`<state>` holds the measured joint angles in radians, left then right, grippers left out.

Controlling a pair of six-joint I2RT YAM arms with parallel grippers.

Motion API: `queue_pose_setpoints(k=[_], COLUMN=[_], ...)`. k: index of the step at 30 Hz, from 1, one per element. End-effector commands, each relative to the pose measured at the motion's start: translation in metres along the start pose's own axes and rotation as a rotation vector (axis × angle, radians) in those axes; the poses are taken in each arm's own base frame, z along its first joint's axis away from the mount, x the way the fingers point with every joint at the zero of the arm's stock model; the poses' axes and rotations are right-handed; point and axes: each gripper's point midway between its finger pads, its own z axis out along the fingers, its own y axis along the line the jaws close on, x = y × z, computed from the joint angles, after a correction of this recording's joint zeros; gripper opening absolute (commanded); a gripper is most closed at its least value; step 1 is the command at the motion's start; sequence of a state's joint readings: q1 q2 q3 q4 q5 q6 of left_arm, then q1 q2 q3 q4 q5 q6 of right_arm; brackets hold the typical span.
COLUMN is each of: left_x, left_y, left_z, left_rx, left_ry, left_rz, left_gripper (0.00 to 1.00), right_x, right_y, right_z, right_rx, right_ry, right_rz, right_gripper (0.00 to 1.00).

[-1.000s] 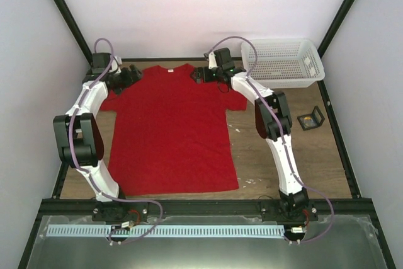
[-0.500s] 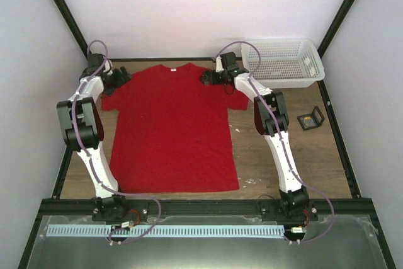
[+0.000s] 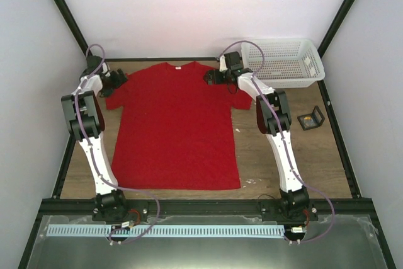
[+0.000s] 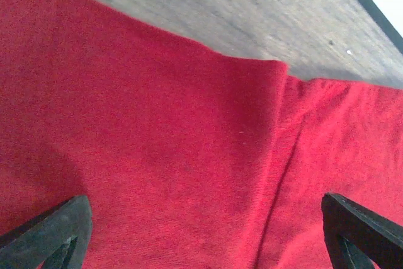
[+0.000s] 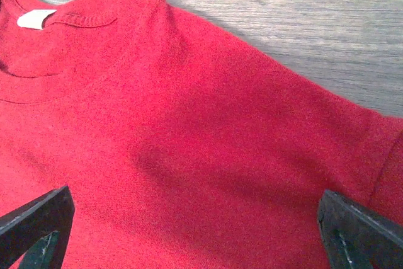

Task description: Pin the brooch onto the clothing

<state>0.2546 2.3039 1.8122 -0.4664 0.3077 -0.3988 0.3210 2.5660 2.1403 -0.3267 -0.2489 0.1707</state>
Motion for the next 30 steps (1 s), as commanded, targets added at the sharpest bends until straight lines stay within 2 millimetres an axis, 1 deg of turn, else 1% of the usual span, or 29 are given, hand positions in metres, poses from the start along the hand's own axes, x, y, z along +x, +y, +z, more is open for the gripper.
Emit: queue_pose_setpoints(k=[1,3,5,7,8,9,10,11,12,13,14,15,16,17,19,20,22,23,24,25,27,28,29,30], left_x=[-0.018,-0.021,-0.021,-0.023,-0.025,-0.017,-0.014,-0.011,-0.001,0.015,0.028,0.043,0.055,0.073,0.108,0.124,0.154,0.17,0.185,0.203,0.229,0.242,0.251,0.26], left_y=[0.021,0.027,0.026,0.012,0.003,0.0,-0.007,-0.017,-0.023,-0.026,-0.034,-0.039,-0.05,-0.055,-0.072,-0.077,-0.086,-0.089,-0.092,-0.092,-0.091,-0.087,-0.083,-0.075], left_z=[-0.004,-0.009,-0.019,-0.036,-0.048,-0.056,-0.069,-0.082,-0.09,-0.097,-0.105,-0.111,-0.123,-0.126,-0.133,-0.136,-0.142,-0.143,-0.145,-0.144,-0.143,-0.142,-0.14,-0.137], left_rx=[-0.043,-0.056,-0.073,-0.065,-0.06,-0.061,-0.05,-0.018,0.016,0.052,0.098,0.132,0.171,0.193,0.247,0.26,0.286,0.297,0.307,0.314,0.332,0.328,0.334,0.32], left_ry=[-0.014,-0.007,0.005,-0.024,-0.045,-0.041,-0.053,-0.069,-0.073,-0.065,-0.064,-0.054,-0.055,-0.032,0.011,0.032,0.06,0.079,0.092,0.113,0.127,0.145,0.145,0.152], left_rz=[-0.022,-0.032,-0.024,0.006,0.021,0.025,0.021,0.016,-0.004,-0.024,-0.036,-0.049,-0.049,-0.052,-0.037,-0.036,-0.026,-0.024,-0.022,-0.022,-0.027,-0.043,-0.056,-0.087], left_gripper=[1.0,1.0,1.0,1.0,1.0,1.0,1.0,1.0,1.0,1.0,1.0,1.0,1.0,1.0,1.0,1.0,1.0,1.0,1.0,1.0,1.0,1.0,1.0,1.0], right_x=[0.005,-0.009,-0.026,-0.043,-0.053,-0.062,-0.068,-0.067,-0.075,-0.072,-0.066,-0.054,-0.043,-0.031,-0.004,0.006,0.036,0.057,0.072,0.093,0.123,0.138,0.149,0.16], right_y=[-0.023,-0.018,-0.008,0.006,0.014,0.023,0.031,0.038,0.052,0.061,0.071,0.084,0.094,0.105,0.126,0.137,0.151,0.156,0.162,0.164,0.168,0.17,0.172,0.171], right_z=[-0.006,-0.013,-0.022,-0.036,-0.045,-0.056,-0.066,-0.072,-0.089,-0.097,-0.104,-0.109,-0.116,-0.123,-0.138,-0.152,-0.167,-0.172,-0.179,-0.183,-0.194,-0.198,-0.202,-0.204], right_rx=[0.058,0.047,0.027,0.015,0.012,0.009,0.008,0.003,-0.012,-0.031,-0.059,-0.101,-0.129,-0.153,-0.197,-0.221,-0.273,-0.306,-0.336,-0.358,-0.41,-0.437,-0.454,-0.452], right_ry=[0.049,0.028,0.004,-0.02,-0.033,-0.049,-0.06,-0.05,-0.065,-0.054,-0.037,-0.01,0.011,0.023,0.047,0.053,0.089,0.119,0.135,0.164,0.2,0.219,0.224,0.233], right_rz=[0.013,0.007,-0.003,-0.023,-0.034,-0.042,-0.05,-0.051,-0.054,-0.041,-0.033,-0.022,-0.015,-0.014,-0.021,-0.023,-0.02,-0.014,-0.01,0.005,0.039,0.055,0.06,0.066], right_gripper=[1.0,1.0,1.0,1.0,1.0,1.0,1.0,1.0,1.0,1.0,1.0,1.0,1.0,1.0,1.0,1.0,1.0,1.0,1.0,1.0,1.0,1.0,1.0,1.0])
